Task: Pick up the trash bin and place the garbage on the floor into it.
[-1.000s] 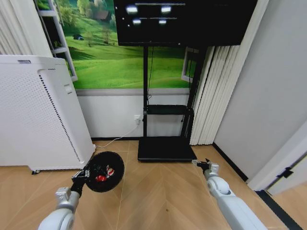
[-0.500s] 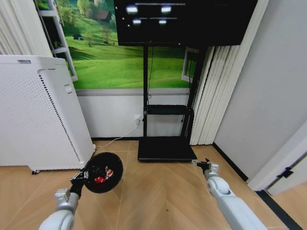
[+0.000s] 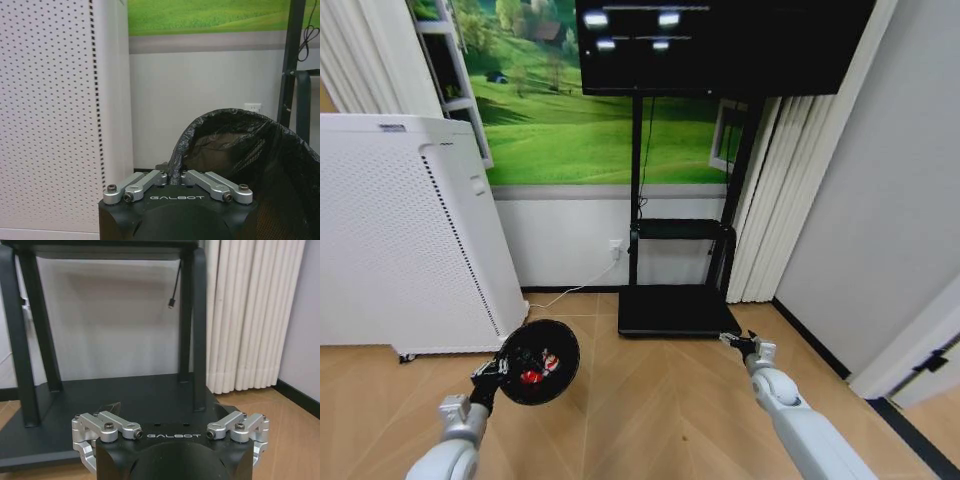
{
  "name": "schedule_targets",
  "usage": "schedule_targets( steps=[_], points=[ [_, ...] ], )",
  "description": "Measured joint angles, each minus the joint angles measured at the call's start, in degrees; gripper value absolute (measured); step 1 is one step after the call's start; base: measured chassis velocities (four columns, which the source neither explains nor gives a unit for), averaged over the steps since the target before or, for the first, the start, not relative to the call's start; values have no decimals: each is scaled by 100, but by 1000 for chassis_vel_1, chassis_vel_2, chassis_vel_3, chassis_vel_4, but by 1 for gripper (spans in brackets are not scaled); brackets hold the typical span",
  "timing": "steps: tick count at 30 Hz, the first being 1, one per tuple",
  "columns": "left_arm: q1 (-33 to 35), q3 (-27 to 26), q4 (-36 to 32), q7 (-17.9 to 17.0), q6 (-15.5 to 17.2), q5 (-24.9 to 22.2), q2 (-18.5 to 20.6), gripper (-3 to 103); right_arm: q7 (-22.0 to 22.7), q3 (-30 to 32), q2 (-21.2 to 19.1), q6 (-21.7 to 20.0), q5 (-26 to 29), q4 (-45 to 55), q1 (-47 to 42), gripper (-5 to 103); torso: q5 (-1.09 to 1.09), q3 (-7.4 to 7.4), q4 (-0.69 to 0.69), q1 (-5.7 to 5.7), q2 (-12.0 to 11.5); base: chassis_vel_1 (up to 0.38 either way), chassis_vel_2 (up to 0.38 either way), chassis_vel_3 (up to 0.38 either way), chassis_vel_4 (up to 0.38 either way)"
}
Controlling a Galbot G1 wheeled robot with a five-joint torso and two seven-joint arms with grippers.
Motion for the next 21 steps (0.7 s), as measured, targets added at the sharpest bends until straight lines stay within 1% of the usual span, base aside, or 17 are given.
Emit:
schedule_targets(
  steps=[1,2,4,5,10,11,12,14,17,19,20,21],
  points=[
    [6,5,1,8,0,7,-4,4,0,0,0,0,0,0,0,100,-1,0,-2,0,0,261,219,-251,-255],
    [11,5,0,10,-2,9,-4,4,0,0,0,0,0,0,0,100,5,1,-2,0,-1,261,257,-288,-255],
    [15,5,0,9,-8,13,-5,4,0,0,0,0,0,0,0,100,5,1,-1,0,0,250,257,-288,-305],
    [21,5,0,10,-12,14,-6,4,0,1,0,0,0,0,0,100,1,0,-1,0,0,289,297,-272,-305],
    [28,1,1,14,-21,18,-12,4,0,0,0,0,0,0,-1,100,5,0,0,1,0,313,321,-323,-311],
    [28,2,1,12,-24,23,-18,4,0,1,0,0,0,0,-1,100,-1,0,0,1,0,331,315,-315,-322],
    [29,1,6,12,-29,28,-22,4,-1,0,1,0,0,0,-1,100,1,0,2,0,0,311,315,-242,-292],
    [29,2,12,12,-44,36,-27,4,-1,0,0,0,0,0,-1,100,-1,0,1,0,0,279,290,-242,-254],
    [34,9,31,16,-60,53,-44,4,-1,0,1,0,0,0,-1,100,1,0,-1,0,0,186,87,-185,-130],
    [45,9,49,21,-81,70,-63,4,-2,0,1,0,0,0,-1,100,1,0,4,0,0,55,36,-14,-44],
    [45,9,49,21,-81,70,-63,4,-2,0,1,0,0,0,-1,100,1,0,4,0,0,55,43,31,-1],
    [50,12,53,26,-86,73,-71,4,-1,0,1,0,0,-1,-1,100,4,1,1,0,0,-29,43,86,47]
  ],
)
